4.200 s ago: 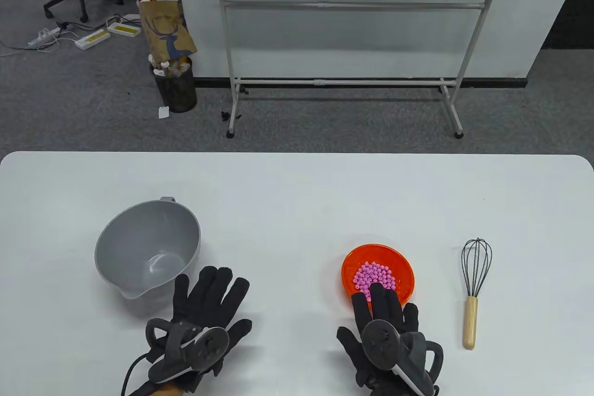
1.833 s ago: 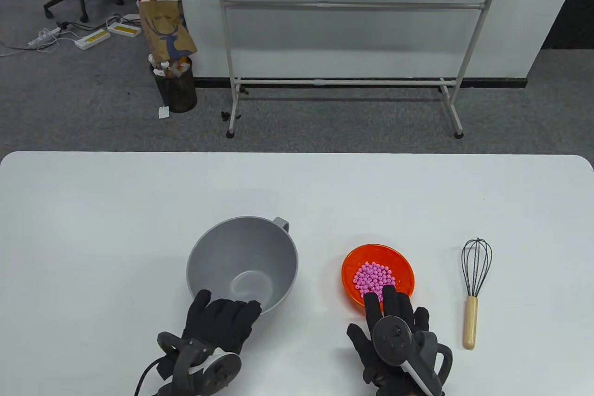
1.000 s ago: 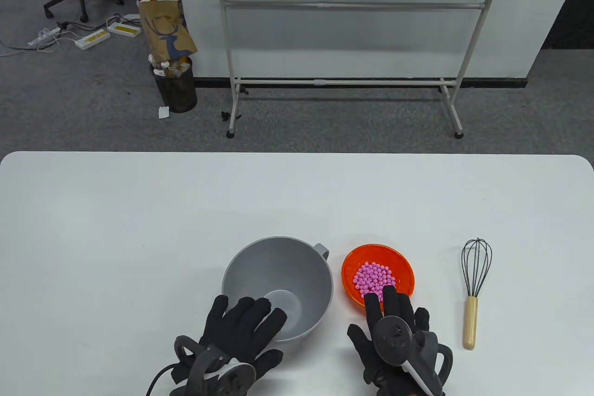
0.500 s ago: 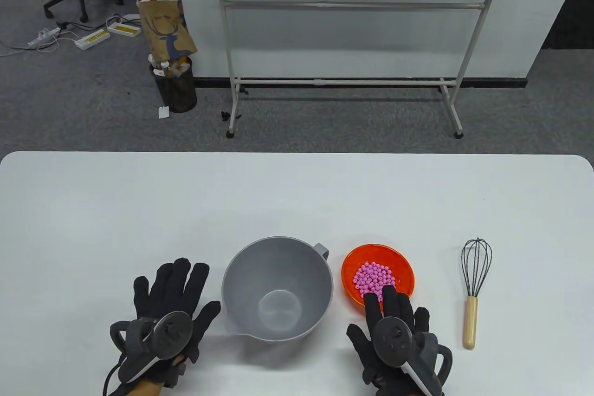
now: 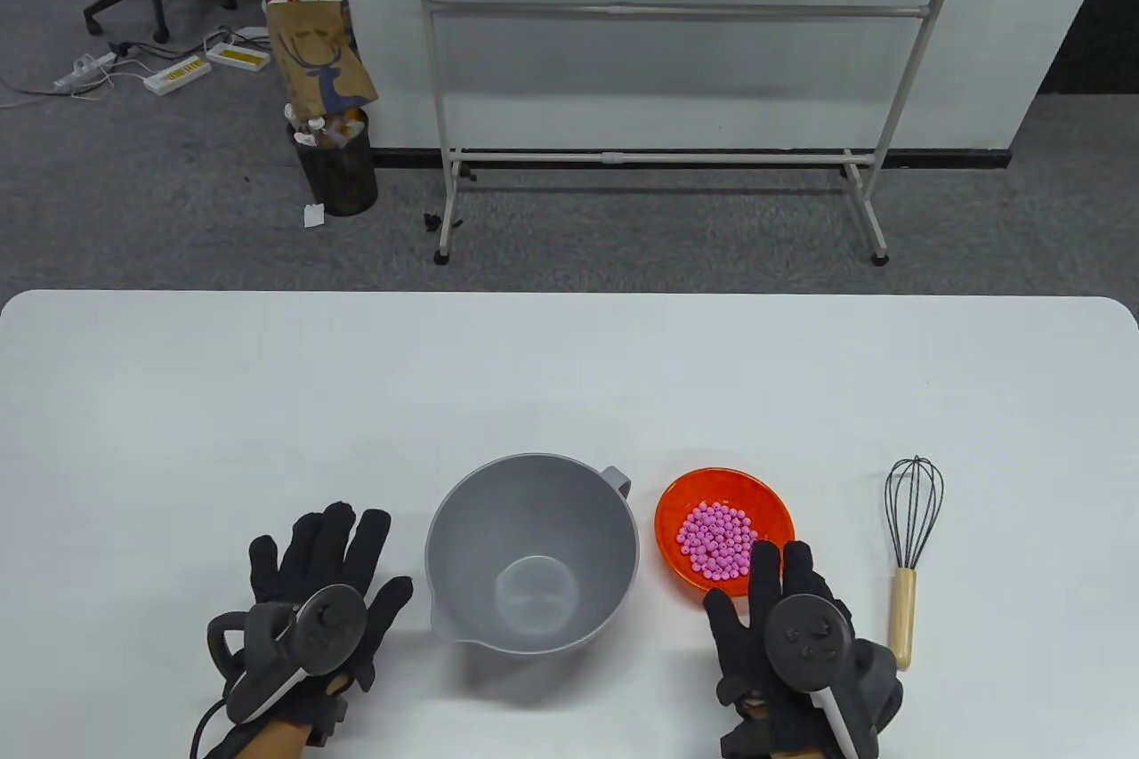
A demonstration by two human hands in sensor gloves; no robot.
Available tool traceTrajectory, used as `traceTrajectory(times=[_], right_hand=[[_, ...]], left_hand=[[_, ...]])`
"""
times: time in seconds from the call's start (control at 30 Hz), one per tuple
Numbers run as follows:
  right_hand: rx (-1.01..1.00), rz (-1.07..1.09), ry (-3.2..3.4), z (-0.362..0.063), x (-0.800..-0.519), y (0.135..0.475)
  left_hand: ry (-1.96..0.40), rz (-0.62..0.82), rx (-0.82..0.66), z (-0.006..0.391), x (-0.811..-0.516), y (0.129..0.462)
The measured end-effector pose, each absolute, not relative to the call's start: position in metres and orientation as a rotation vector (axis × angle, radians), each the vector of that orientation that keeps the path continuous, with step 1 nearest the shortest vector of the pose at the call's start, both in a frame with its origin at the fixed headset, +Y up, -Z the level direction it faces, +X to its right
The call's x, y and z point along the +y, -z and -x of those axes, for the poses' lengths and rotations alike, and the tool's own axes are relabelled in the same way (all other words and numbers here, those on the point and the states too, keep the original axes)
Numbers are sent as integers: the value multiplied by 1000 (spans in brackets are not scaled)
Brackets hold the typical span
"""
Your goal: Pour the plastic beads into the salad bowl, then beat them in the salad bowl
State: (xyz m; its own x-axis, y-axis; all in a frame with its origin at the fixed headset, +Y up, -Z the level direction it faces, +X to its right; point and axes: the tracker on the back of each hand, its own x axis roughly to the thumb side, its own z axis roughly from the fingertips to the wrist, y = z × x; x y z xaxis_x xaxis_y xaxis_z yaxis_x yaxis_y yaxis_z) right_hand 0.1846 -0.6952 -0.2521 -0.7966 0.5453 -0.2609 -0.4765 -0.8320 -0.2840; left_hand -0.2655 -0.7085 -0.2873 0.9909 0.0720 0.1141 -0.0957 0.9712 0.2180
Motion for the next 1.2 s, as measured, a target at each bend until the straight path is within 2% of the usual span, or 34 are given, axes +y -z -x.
traceTrajectory(times=[0.17,0.37,0.6,0.9,1.2], right_hand=[[-200,657,-2526,-207,-696,277],[89,900,-2402,-235,-728,313],[289,930,-2111,-248,-760,330],[268,858,-2003,-250,-776,334],[105,874,-2052,-243,-759,327]], left_hand=[[-75,-229,-107,262,-708,286],[-73,-227,-110,262,-708,286],[-74,-213,-100,267,-710,288],[-84,-204,-91,268,-712,290],[-85,-202,-93,267,-712,289]])
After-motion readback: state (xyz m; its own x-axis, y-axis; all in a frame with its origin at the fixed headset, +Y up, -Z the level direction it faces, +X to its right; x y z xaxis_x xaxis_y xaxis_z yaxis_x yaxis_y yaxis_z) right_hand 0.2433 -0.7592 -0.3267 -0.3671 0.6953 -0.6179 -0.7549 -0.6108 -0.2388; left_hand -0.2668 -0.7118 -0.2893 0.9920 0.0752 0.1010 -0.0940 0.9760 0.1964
